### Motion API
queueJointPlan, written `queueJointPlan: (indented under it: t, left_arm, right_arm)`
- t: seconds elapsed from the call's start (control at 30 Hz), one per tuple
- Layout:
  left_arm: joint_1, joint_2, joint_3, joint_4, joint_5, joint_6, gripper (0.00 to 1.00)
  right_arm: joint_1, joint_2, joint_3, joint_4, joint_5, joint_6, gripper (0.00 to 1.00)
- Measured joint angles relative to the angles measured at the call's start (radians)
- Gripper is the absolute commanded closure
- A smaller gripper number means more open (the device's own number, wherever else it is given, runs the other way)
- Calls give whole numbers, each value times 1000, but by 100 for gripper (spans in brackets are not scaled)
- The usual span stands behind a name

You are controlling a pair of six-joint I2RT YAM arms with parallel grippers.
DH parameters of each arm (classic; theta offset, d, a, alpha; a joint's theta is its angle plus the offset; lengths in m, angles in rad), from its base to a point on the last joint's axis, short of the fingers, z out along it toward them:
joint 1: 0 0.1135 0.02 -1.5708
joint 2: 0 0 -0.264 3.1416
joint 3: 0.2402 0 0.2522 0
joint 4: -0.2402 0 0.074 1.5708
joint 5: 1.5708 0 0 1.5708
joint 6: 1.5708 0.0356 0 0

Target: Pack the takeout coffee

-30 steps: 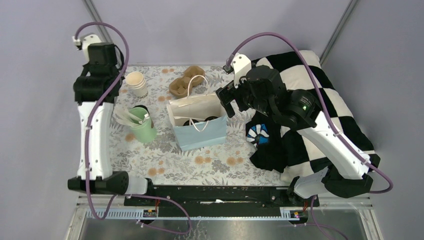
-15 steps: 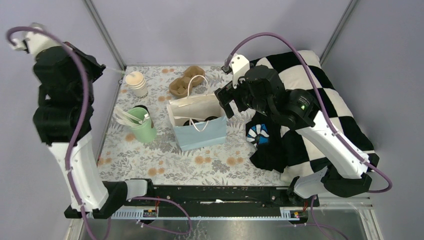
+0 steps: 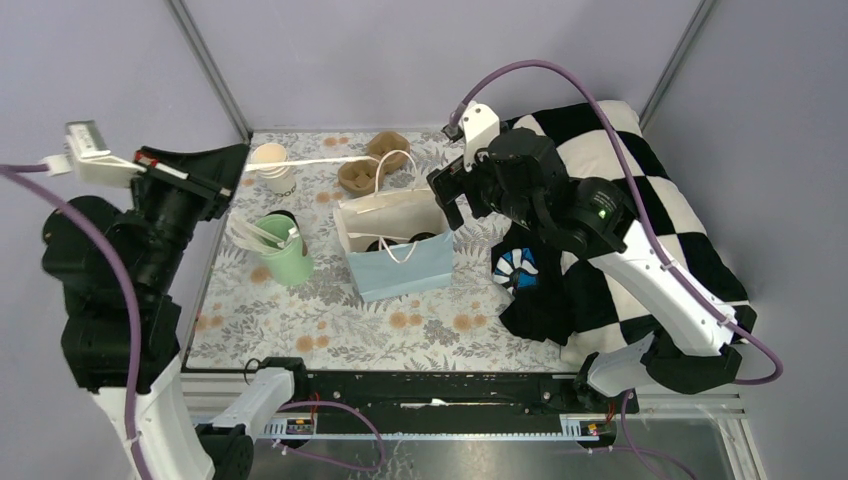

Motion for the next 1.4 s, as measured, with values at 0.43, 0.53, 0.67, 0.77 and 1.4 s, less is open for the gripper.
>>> queueJointPlan:
  t: [0.43, 0.53, 0.67, 0.77, 1.4]
  left_arm:
    - [0, -35, -559, 227, 264, -122, 100]
    - [0, -36, -617, 267, 291, -135, 100]
    - [-5, -32, -658, 325, 306, -148, 100]
    - [-26, -13, -659, 348, 305, -147, 100]
    - [-304, 32, -744, 404, 31, -142, 100]
  right_arm:
    - [0, -55, -17, 42, 41, 17, 0]
    - [0, -64, -25, 41, 51, 32, 0]
    - [0, -71, -26, 40, 56, 47, 0]
    - [-1, -74, -26, 40, 57, 57, 0]
    - [-1, -74, -26, 37, 58, 72, 0]
